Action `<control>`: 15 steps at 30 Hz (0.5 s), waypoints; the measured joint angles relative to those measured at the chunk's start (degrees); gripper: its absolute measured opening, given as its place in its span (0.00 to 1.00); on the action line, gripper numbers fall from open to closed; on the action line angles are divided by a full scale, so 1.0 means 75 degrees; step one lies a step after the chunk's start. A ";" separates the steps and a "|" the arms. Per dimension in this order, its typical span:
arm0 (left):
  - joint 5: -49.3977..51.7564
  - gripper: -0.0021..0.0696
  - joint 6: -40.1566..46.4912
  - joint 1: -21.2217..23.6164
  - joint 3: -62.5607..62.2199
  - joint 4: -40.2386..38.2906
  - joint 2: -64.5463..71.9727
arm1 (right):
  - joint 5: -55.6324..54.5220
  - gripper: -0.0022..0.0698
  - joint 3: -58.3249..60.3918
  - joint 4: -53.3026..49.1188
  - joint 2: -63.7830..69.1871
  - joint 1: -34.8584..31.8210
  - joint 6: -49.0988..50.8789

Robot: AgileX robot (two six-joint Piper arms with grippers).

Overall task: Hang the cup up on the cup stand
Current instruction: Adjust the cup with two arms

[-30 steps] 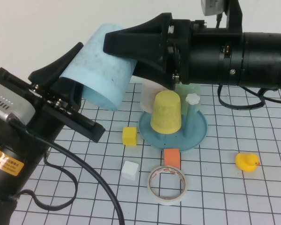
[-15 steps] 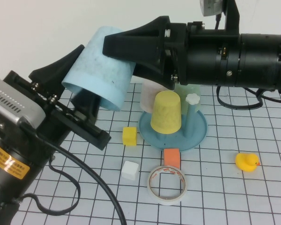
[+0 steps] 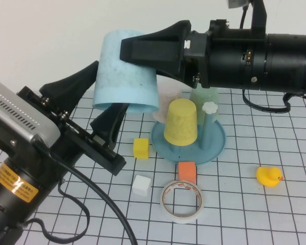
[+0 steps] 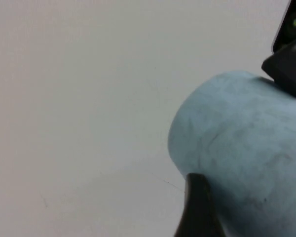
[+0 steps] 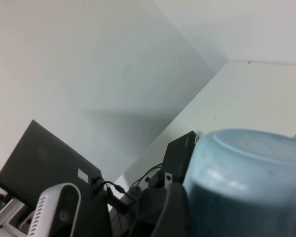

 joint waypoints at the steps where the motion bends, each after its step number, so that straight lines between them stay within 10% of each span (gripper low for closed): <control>1: 0.0016 0.61 0.0000 0.0000 0.0005 0.0013 0.0000 | 0.0016 0.82 0.0000 0.0000 0.0000 -0.0013 -0.0013; 9: -0.0059 0.51 0.0000 -0.0014 0.0017 -0.0243 0.0000 | 0.0579 0.82 -0.0018 0.0000 0.0031 -0.0030 -0.0077; 15: -0.0425 0.13 0.0000 -0.0014 0.0017 -0.0804 0.0000 | 0.0849 0.80 -0.0018 0.0000 0.0031 -0.0030 -0.0077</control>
